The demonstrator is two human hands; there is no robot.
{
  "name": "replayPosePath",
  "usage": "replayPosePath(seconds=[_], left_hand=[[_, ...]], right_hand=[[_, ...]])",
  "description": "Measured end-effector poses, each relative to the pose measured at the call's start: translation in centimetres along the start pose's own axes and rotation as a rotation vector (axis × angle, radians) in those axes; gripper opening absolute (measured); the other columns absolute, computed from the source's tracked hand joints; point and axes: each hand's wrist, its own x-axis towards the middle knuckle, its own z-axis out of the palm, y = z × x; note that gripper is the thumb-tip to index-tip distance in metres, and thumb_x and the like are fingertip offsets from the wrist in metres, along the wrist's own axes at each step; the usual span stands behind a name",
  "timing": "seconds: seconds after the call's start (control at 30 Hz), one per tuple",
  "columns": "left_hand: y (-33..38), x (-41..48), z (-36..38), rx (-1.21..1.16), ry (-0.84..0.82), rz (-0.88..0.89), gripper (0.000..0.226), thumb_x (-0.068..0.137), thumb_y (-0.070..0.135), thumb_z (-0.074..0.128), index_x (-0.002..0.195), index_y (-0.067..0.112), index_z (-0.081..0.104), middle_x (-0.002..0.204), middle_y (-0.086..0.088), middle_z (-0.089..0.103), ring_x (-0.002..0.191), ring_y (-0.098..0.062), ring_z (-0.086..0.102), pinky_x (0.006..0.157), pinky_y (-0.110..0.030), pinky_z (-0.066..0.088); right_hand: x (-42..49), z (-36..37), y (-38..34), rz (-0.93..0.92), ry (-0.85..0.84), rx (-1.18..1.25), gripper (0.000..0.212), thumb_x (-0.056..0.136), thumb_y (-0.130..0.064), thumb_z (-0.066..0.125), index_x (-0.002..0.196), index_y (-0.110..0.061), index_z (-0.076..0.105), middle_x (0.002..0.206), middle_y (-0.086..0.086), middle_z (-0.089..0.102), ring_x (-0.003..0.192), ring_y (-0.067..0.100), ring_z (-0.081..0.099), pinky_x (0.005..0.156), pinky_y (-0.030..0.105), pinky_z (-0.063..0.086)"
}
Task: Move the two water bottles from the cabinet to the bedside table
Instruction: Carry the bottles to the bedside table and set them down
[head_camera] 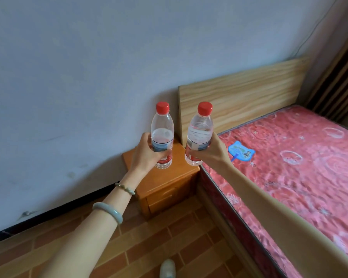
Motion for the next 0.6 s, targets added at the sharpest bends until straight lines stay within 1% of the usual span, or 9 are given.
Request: replayPosePath(seconds=[0.13, 0.2, 0.3, 0.33, 0.4, 0.5, 0.6], left_hand=[[-0.7, 6.2, -0.2, 0.020, 0.036, -0.011, 0.067, 0.070, 0.029, 0.079, 0.123, 0.016, 0.041, 0.127, -0.006, 0.056, 0.112, -0.024, 0.056, 0.079, -0.030, 0.050], [-1.1, 8.6, 0.0, 0.022, 0.053, -0.024, 0.067, 0.070, 0.029, 0.079, 0.123, 0.017, 0.041, 0.127, -0.006, 0.056, 0.112, -0.024, 0.056, 0.082, -0.034, 0.051], [-1.8, 11.5, 0.5, 0.031, 0.078, -0.046, 0.066, 0.070, 0.029, 0.079, 0.123, 0.018, 0.041, 0.128, -0.006, 0.055, 0.112, -0.024, 0.056, 0.086, -0.041, 0.053], [-2.1, 12.3, 0.7, 0.032, 0.086, -0.053, 0.066, 0.069, 0.029, 0.079, 0.123, 0.018, 0.041, 0.127, -0.006, 0.055, 0.112, -0.024, 0.056, 0.086, -0.041, 0.053], [-2.6, 14.1, 1.1, 0.033, 0.103, -0.068, 0.066, 0.069, 0.030, 0.080, 0.122, 0.018, 0.042, 0.127, -0.006, 0.056, 0.112, -0.024, 0.056, 0.085, -0.038, 0.052], [-3.1, 16.5, 1.8, 0.018, 0.144, -0.095, 0.065, 0.068, 0.029, 0.080, 0.120, 0.018, 0.043, 0.126, -0.005, 0.057, 0.110, -0.023, 0.056, 0.081, -0.033, 0.051], [-3.8, 18.4, 2.9, -0.023, 0.195, -0.150, 0.064, 0.067, 0.030, 0.081, 0.118, 0.019, 0.043, 0.116, 0.000, 0.058, 0.098, -0.015, 0.056, 0.076, -0.027, 0.050]], right_hand=[[6.3, 1.7, -0.1, -0.014, -0.014, 0.006, 0.070, 0.055, -0.029, 0.086, 0.116, -0.023, 0.051, 0.104, -0.004, 0.066, 0.092, 0.011, 0.063, 0.072, 0.022, 0.049], [9.1, 2.5, 0.1, -0.022, -0.031, 0.014, 0.068, 0.054, -0.029, 0.085, 0.114, -0.023, 0.053, 0.103, -0.004, 0.066, 0.091, 0.010, 0.064, 0.071, 0.021, 0.050], [12.6, 3.4, 0.4, -0.027, -0.085, 0.034, 0.066, 0.056, -0.025, 0.086, 0.113, -0.022, 0.053, 0.101, -0.005, 0.066, 0.089, 0.007, 0.064, 0.066, 0.014, 0.048], [13.7, 3.7, 0.5, -0.031, -0.101, 0.040, 0.066, 0.056, -0.024, 0.086, 0.113, -0.022, 0.053, 0.101, -0.006, 0.066, 0.089, 0.006, 0.064, 0.066, 0.013, 0.048], [16.0, 4.3, 0.9, -0.040, -0.132, 0.055, 0.067, 0.056, -0.022, 0.087, 0.114, -0.021, 0.052, 0.102, -0.004, 0.066, 0.090, 0.008, 0.064, 0.070, 0.017, 0.052], [19.4, 5.4, 1.5, -0.056, -0.182, 0.058, 0.068, 0.056, -0.020, 0.087, 0.114, -0.020, 0.051, 0.103, -0.002, 0.066, 0.092, 0.012, 0.064, 0.073, 0.021, 0.053], [22.5, 6.4, 2.8, -0.074, -0.256, 0.045, 0.070, 0.053, -0.024, 0.087, 0.113, -0.021, 0.050, 0.104, -0.001, 0.066, 0.092, 0.014, 0.064, 0.077, 0.031, 0.056]])
